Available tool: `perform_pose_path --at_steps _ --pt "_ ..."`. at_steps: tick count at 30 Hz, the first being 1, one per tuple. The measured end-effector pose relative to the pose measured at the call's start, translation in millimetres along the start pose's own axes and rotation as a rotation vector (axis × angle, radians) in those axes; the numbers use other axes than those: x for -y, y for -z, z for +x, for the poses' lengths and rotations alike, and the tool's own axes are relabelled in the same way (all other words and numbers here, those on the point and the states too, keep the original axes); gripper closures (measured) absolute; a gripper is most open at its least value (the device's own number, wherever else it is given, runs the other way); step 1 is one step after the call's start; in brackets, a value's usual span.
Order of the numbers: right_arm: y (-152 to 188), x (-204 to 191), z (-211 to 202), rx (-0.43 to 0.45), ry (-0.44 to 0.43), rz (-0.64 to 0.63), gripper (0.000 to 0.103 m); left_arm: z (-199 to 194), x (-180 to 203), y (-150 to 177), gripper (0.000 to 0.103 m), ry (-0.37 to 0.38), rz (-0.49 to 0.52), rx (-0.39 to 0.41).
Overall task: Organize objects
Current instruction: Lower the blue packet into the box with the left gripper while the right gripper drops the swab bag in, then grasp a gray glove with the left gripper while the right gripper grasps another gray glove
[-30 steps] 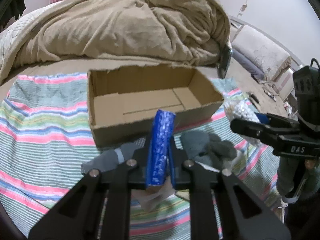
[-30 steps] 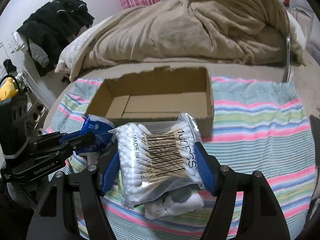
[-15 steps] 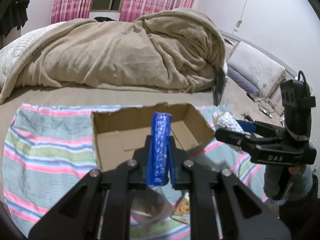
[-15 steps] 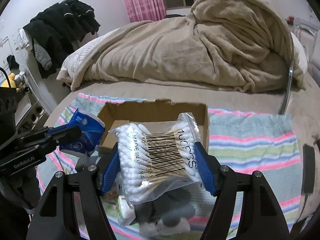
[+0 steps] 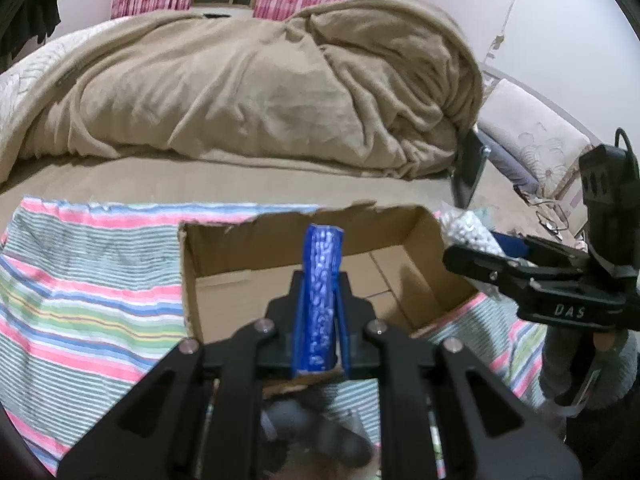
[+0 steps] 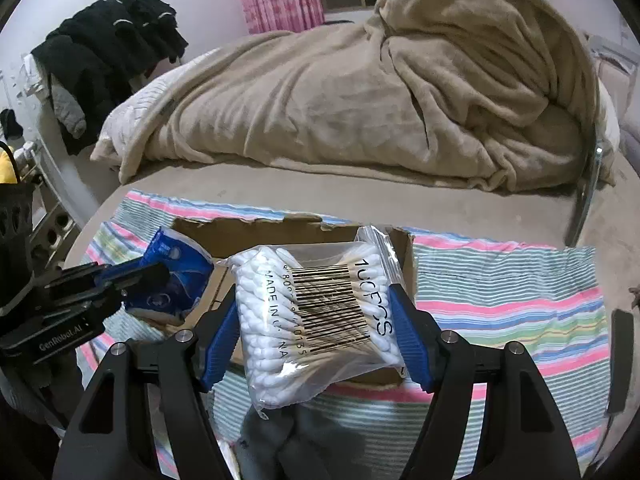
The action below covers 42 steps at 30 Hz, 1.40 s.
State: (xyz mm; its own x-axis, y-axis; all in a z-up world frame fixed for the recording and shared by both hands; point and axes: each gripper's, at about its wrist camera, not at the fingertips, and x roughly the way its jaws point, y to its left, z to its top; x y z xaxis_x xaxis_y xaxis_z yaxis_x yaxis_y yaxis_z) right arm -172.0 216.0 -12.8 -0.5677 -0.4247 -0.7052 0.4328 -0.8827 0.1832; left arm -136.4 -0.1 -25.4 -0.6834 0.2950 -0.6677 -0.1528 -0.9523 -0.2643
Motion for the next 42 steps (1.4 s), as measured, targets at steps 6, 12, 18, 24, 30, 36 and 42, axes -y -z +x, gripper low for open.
perform_pose_path --at_steps 6,12,18,24,30,36,42 --pt "-0.6 -0.2 22.1 -0.028 0.016 0.006 0.03 20.8 -12.0 4.8 0.084 -0.033 -0.021 -0.049" --pt "2.4 -2.7 35.1 -0.049 0.021 0.003 0.029 30.7 -22.2 8.5 0.074 -0.063 -0.053 -0.09" --pt "1.9 -7.1 27.4 -0.02 0.021 0.0 0.016 17.1 -24.1 8.6 0.068 -0.08 -0.064 -0.078" --pt "2.3 -14.7 8.3 0.004 0.013 -0.003 0.015 -8.5 -21.7 11.9 0.044 -0.083 -0.073 -0.049" --pt "9.2 -19.7 -13.9 0.02 0.014 -0.002 0.015 -35.5 -17.2 18.9 0.036 -0.08 -0.083 -0.018" --pt "20.0 -23.2 -34.7 0.033 0.018 -0.002 0.015 -48.9 -9.3 30.3 0.036 -0.072 -0.08 -0.024" --pt "32.6 -22.5 -45.8 0.027 0.023 0.005 0.015 -57.6 -3.5 44.6 0.036 -0.07 -0.081 -0.034"
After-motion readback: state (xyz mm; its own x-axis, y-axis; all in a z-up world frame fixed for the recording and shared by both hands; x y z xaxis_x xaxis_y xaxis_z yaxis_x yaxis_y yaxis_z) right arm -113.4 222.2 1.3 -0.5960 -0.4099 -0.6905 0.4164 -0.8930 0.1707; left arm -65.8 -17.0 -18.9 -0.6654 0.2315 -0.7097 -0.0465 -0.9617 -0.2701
